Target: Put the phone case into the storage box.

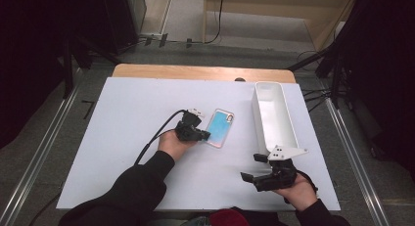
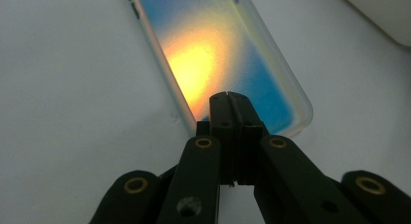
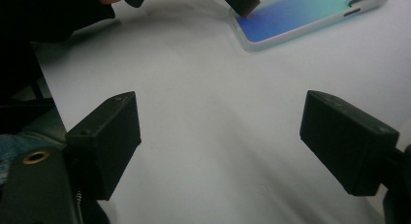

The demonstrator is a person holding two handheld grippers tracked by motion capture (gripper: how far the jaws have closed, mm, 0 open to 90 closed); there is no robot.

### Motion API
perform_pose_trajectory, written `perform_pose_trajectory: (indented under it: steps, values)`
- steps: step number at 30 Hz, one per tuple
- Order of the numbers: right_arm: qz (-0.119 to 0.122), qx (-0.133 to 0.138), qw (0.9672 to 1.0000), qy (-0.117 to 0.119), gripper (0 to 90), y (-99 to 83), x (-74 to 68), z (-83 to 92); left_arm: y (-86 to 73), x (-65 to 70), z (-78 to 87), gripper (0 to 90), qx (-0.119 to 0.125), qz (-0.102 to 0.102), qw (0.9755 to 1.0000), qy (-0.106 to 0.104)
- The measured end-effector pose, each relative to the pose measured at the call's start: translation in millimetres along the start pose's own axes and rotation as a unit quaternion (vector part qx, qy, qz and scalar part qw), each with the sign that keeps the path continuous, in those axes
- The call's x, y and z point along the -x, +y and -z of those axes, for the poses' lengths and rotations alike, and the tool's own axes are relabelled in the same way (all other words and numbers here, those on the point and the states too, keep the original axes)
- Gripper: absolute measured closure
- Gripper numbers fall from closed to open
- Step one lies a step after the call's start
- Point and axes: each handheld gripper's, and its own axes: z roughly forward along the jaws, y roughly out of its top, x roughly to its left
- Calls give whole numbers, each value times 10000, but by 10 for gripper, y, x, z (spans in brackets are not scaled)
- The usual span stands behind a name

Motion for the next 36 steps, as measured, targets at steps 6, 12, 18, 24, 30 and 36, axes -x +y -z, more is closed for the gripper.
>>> perform_pose_trajectory:
  steps: [6, 12, 18, 24, 30, 36]
  values:
    - [-14, 1, 10000, 8, 133, 1, -5, -5, -32, -52, 60, 887, -47, 37, 10000, 48]
    - [-2, 1, 10000, -3, 133, 0, 2, -1, -77, -83, 129, 887, -115, 55, 9999, 85]
    - [-16, 12, 10000, 2, 132, 1, -2, -4, -163, -134, 246, 887, -199, 6, 9997, 169]
    - [-12, -1, 10000, -2, 133, 1, 1, -1, -286, -212, 397, 887, -253, 59, 9993, 250]
    - [6, 4, 10000, 11, 133, 2, 2, -1, -417, -263, 553, 886, -347, 46, 9988, 348]
    - [-18, -7, 10000, 28, 132, 4, -6, -8, -519, -321, 656, 886, -326, 154, 9989, 316]
